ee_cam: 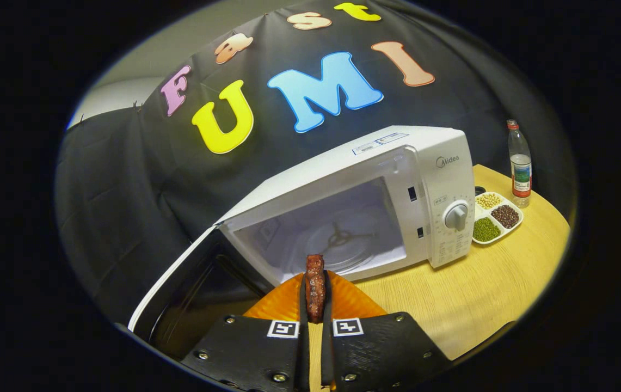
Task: Open the microwave, put the food inside, and close the microwave door.
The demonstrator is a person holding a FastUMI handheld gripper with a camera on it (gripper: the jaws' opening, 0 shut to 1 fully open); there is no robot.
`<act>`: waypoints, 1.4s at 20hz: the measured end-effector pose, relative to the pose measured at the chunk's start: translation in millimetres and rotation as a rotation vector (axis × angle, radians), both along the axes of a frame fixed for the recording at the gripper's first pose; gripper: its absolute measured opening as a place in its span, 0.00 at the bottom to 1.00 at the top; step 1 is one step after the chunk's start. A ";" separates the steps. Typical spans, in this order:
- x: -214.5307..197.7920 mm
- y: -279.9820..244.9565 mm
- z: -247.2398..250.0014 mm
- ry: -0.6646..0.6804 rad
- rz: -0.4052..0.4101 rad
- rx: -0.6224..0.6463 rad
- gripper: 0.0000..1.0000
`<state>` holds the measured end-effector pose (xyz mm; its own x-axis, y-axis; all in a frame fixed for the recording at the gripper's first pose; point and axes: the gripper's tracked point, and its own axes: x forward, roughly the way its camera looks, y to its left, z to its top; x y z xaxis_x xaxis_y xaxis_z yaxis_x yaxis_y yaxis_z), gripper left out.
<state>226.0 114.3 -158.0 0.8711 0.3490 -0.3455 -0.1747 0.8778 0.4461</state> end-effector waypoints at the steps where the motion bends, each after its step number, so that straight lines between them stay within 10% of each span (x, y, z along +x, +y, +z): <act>1: 9.6 1.7 -5.3 0.003 -0.012 0.009 0.08; 22: 132.9 40.0 -69.5 0.008 -0.062 0.062 0.13; 28: 146.3 16.6 -84.0 0.025 -0.121 -0.108 0.40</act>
